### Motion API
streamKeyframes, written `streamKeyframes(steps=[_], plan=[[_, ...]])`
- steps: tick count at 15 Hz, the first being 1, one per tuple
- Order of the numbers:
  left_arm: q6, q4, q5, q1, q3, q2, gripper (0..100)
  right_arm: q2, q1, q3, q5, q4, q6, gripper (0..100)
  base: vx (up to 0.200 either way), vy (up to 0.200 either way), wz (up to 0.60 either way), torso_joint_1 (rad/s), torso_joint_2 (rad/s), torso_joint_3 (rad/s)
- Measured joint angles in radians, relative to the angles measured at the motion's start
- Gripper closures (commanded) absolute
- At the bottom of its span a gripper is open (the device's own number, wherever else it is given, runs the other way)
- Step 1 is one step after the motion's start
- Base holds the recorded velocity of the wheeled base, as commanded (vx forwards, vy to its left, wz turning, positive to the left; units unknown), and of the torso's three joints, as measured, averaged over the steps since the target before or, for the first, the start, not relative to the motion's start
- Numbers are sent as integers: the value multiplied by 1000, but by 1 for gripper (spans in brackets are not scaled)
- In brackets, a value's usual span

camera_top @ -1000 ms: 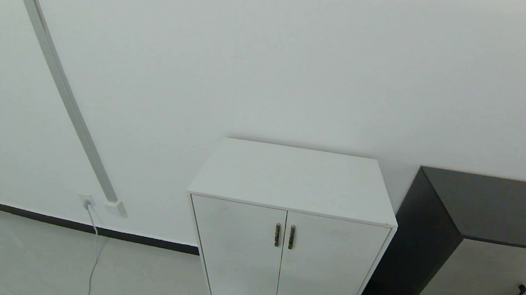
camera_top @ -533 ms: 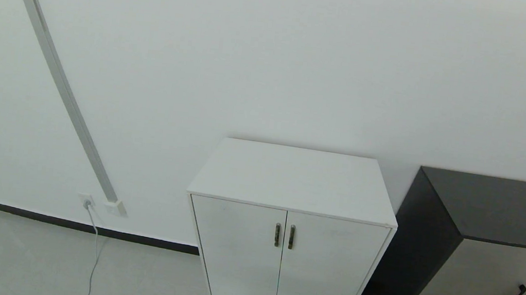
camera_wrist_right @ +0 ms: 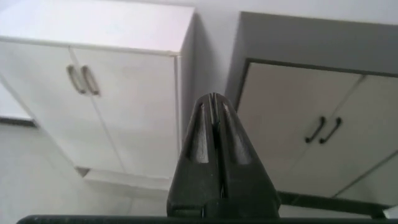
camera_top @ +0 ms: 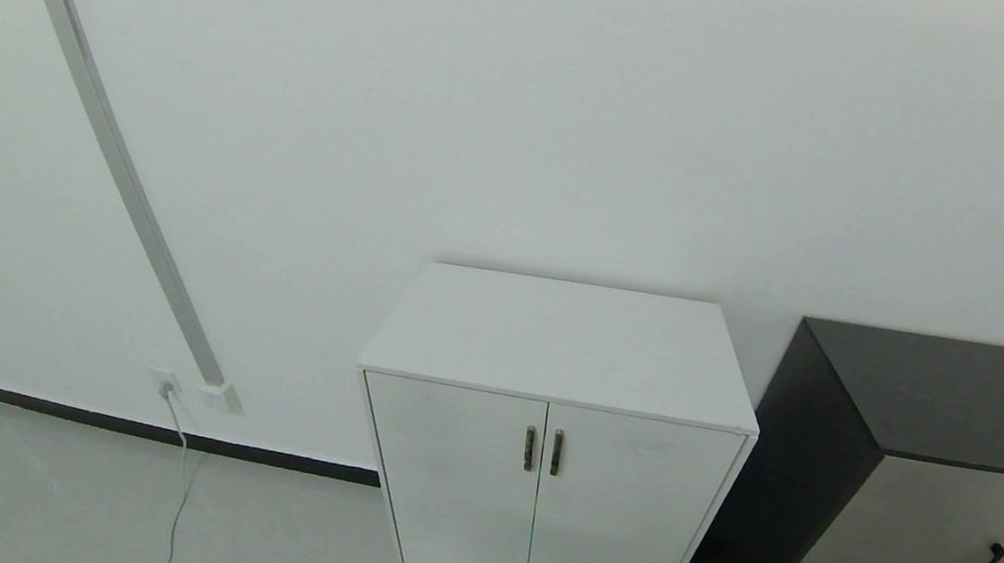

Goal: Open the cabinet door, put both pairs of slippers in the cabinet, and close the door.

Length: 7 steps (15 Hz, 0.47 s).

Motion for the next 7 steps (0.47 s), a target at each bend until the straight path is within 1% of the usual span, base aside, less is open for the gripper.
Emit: streamKeyframes(steps=[2,5,7], plan=[[0,0,0,0,0,0,100,-23,0,2,-7,2,14,100,0,0,0,0,0,0],[0,0,0,0,0,0,100,-37,1,4,-11,1,116,100,0,0,0,0,0,0],[0,0,0,0,0,0,100,-39,3,4,-7,1,118,100,0,0,0,0,0,0]])
